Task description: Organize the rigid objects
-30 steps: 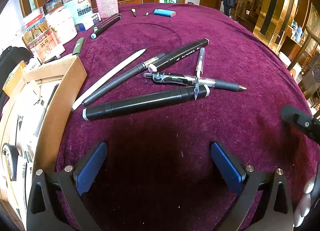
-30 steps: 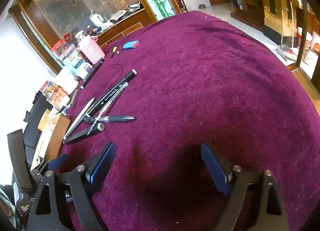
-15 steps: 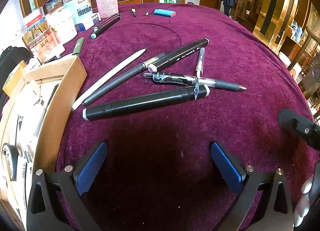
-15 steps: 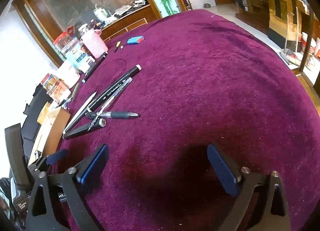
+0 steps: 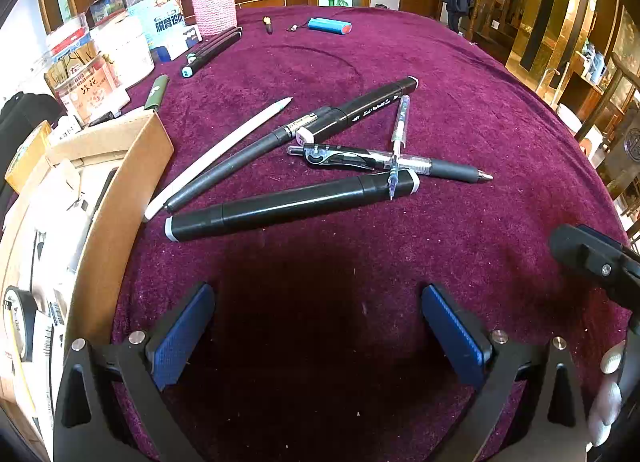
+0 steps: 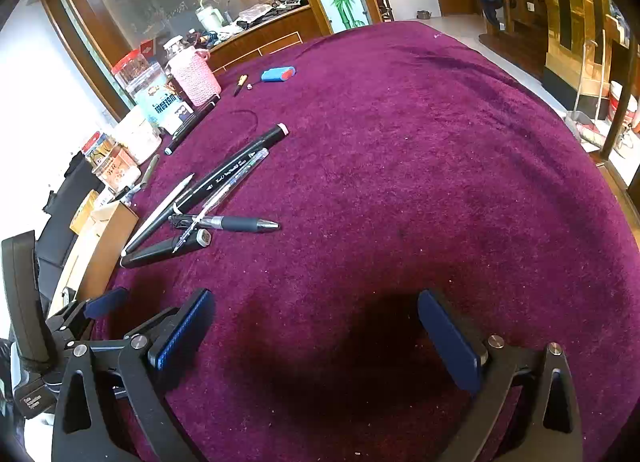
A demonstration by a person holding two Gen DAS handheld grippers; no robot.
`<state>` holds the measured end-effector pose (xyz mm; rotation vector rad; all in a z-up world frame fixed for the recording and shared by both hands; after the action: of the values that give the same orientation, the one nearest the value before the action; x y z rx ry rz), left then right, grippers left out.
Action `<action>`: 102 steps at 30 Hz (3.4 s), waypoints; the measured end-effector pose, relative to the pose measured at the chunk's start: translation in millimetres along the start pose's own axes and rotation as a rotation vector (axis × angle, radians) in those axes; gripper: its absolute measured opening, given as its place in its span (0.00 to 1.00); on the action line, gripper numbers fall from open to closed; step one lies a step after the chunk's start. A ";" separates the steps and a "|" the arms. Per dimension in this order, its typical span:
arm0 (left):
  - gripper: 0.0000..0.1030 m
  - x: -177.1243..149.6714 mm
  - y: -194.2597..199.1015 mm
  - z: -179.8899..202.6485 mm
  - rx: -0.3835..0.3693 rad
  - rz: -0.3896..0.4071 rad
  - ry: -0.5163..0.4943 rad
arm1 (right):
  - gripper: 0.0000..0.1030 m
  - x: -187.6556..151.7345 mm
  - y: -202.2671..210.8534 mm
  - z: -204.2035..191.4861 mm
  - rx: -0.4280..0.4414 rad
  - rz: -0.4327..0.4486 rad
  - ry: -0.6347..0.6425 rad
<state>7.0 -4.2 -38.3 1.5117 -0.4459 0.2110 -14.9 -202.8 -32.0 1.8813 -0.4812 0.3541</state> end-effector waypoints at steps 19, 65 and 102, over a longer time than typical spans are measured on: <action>1.00 0.2 0.4 -0.5 0.025 0.000 0.047 | 0.99 -1.9 -13.4 -15.7 -0.195 -0.063 0.107; 0.52 84.3 -36.9 -10.6 -0.112 -0.109 -0.093 | 0.87 82.5 -13.3 27.5 -0.112 0.129 -0.121; 0.12 10.2 0.9 21.6 0.022 0.034 -0.246 | 0.87 79.4 -27.4 32.8 -0.117 0.073 -0.141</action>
<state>12.6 -26.9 -33.3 1.5592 -0.6671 0.0564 68.2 -237.7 -29.1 1.7855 -0.6536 0.2370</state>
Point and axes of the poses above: each gripper's, at about its wrist camera, not at the fingertips, and y roughly against the way its jaws point, z to its right, x to its top, the point moved 5 cm from there along -y, roughly the way its jaws point, and after that the axes turned 8 degrees about -z, right-handed, at the moved point
